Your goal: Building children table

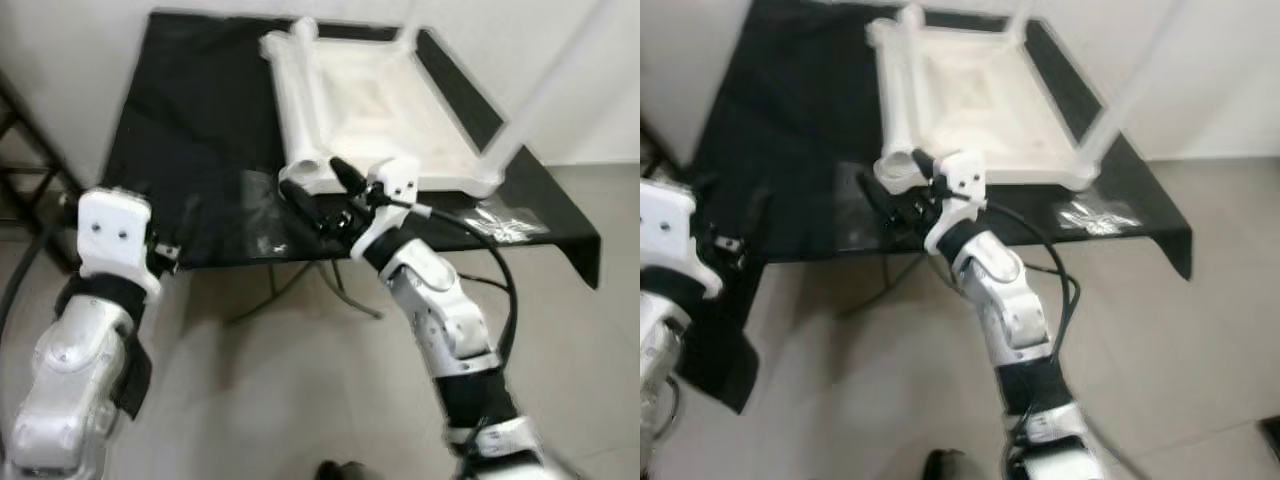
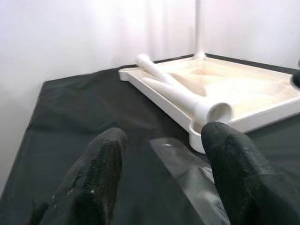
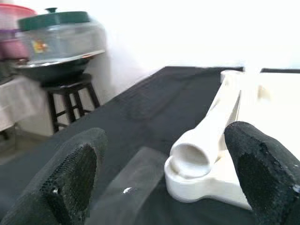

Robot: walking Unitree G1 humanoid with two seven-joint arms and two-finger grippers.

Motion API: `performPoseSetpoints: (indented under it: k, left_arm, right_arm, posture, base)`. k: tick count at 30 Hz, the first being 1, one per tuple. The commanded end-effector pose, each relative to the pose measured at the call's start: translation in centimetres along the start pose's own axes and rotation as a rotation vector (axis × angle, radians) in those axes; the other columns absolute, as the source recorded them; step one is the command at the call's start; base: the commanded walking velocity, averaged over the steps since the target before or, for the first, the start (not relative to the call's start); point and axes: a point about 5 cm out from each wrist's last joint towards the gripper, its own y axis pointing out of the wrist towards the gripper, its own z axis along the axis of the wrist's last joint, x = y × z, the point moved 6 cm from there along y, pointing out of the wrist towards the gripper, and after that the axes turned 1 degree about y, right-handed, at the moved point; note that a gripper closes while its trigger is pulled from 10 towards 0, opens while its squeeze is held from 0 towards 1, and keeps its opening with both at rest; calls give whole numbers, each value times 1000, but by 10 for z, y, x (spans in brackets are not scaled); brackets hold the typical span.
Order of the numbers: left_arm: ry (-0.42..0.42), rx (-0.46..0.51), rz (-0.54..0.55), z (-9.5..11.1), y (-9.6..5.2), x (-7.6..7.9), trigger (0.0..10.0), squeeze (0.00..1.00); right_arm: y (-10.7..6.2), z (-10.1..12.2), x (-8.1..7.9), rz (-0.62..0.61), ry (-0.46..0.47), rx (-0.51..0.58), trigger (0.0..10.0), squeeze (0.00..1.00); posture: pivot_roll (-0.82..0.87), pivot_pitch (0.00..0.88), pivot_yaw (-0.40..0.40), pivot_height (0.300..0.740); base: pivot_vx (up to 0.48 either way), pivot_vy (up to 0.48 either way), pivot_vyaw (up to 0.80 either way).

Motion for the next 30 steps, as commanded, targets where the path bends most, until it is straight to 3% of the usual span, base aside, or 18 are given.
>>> performPoseSetpoints:
  k: [1,8,19,22,26,30]
  left_arm:
    - [5,0,5,-1,-2,-3,10000,0]
    - [-1,1,-8,-1,-2,-1,10000,0]
    - [-7,-9,-35,-4,-2,4,10000,0]
    - [-8,-11,-38,-4,-2,4,10000,0]
    - [-9,-18,-55,-6,-3,8,10000,0]
    - [-16,-32,-63,-10,-4,12,10000,0]
  right_arm:
    - [4,1,-14,49,-6,9,10000,0]
    - [2,3,-16,66,-42,15,10000,0]
    - [-1,9,-11,57,-86,30,10000,0]
    - [-3,8,-4,27,-136,19,10000,0]
    - [-13,-8,43,-198,-342,-117,10000,0]
    - [-20,-21,46,-222,-348,-167,10000,0]
  posture:
    - [178,153,-101,740]
    - [170,153,-99,740]
    - [167,154,-95,740]
    - [166,154,-95,740]
    - [154,158,-100,740]
    - [147,164,-96,740]
  base:
    - [262,0,0]
    - [255,0,0]
    - [0,0,0]
    - [104,0,0]
    - [297,0,0]
    - [68,0,0]
